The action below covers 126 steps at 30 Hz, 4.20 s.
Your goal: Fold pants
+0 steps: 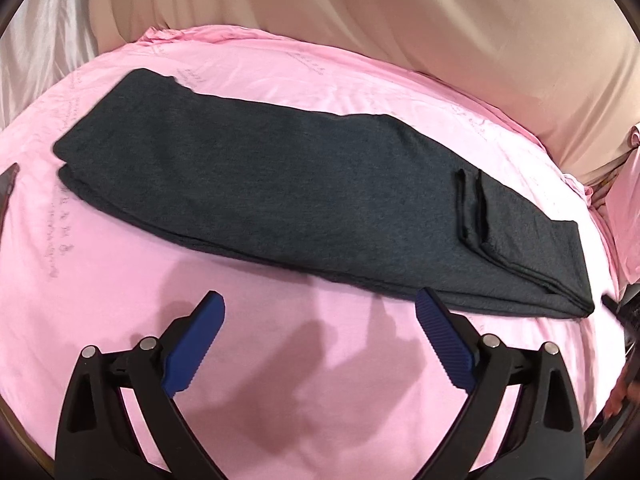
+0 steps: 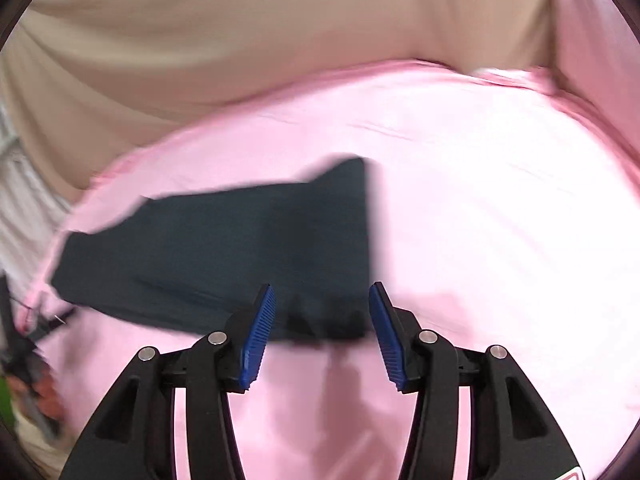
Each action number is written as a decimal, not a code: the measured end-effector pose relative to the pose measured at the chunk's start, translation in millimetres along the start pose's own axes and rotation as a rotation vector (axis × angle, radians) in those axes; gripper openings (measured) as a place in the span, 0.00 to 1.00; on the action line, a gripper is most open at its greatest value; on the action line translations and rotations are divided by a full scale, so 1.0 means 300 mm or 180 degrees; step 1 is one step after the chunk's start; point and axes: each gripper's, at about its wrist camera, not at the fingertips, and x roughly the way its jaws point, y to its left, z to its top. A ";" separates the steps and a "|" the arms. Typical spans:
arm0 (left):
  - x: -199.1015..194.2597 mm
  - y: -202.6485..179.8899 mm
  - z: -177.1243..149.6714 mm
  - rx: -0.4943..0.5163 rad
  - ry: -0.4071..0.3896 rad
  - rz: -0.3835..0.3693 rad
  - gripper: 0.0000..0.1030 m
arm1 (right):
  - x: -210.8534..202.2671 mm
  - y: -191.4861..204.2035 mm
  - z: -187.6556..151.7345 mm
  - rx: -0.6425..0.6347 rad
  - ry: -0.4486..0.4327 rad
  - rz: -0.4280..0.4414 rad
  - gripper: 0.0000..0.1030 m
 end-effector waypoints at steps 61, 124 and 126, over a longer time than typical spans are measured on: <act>0.009 0.008 0.029 -0.0134 0.0147 0.0057 0.92 | 0.404 0.643 0.140 -0.0916 0.0501 0.1055 0.11; 0.012 0.621 0.188 -0.1840 -0.0510 0.0463 0.95 | 0.111 -0.199 0.013 0.1094 0.0040 0.1475 0.35; 0.014 0.612 0.188 -0.1822 -0.0494 0.0501 0.95 | 0.126 -0.221 -0.003 0.1196 0.0169 0.1198 0.37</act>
